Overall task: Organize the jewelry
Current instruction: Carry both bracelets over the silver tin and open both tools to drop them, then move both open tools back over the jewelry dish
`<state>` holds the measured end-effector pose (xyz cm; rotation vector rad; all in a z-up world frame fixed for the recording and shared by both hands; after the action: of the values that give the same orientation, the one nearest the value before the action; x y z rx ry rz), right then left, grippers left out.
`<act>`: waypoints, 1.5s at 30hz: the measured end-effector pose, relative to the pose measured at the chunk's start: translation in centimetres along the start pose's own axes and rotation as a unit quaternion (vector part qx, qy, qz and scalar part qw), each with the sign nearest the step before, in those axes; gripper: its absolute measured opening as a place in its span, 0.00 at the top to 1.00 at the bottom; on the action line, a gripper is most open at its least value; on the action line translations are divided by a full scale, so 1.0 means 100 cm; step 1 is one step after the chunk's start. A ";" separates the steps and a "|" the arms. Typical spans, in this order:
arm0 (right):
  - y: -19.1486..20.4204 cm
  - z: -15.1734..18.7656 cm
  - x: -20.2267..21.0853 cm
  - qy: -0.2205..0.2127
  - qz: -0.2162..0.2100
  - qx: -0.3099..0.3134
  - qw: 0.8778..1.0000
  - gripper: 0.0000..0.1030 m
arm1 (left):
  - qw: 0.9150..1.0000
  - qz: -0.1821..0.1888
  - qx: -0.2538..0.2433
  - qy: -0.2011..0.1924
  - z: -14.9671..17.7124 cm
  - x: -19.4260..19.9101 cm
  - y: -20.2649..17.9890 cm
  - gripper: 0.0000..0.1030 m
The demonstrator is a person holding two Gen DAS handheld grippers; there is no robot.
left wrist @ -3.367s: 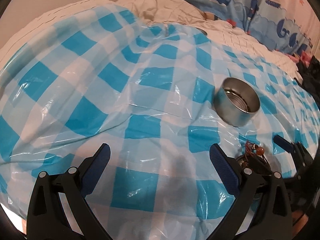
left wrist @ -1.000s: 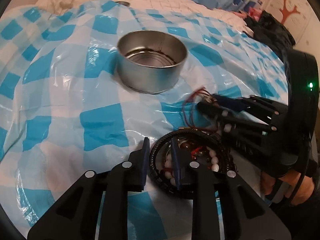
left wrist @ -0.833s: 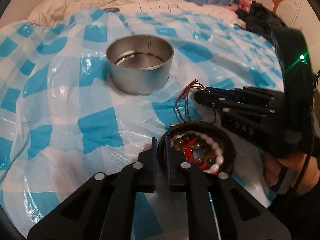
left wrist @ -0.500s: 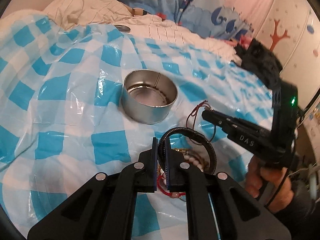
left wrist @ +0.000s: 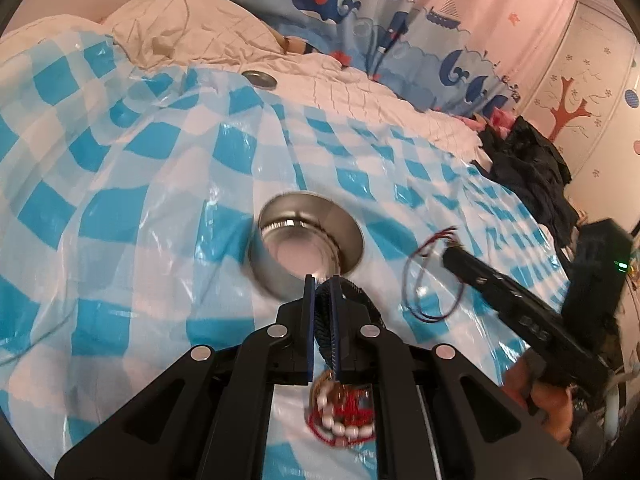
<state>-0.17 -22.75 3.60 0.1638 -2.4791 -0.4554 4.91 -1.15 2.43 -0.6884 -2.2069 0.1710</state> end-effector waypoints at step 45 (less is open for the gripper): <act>0.033 0.043 -0.012 0.081 0.049 0.092 0.991 0.26 | 0.992 -0.115 0.012 -0.043 -0.006 0.045 0.000 0.15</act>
<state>-1.77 -18.15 0.83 0.1469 -2.3543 -0.1639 2.93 1.13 5.76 -0.4153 -2.3426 0.1115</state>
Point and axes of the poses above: each gripper's, at about its wrist camera, not at the fingertips, and x roughly against the way its jaws point, y to its left, z to its underside, the point moved 2 cm from there along -x, roughly the way its jaws point, and after that the axes turned 3 degrees about -x, right-handed, at the moved point
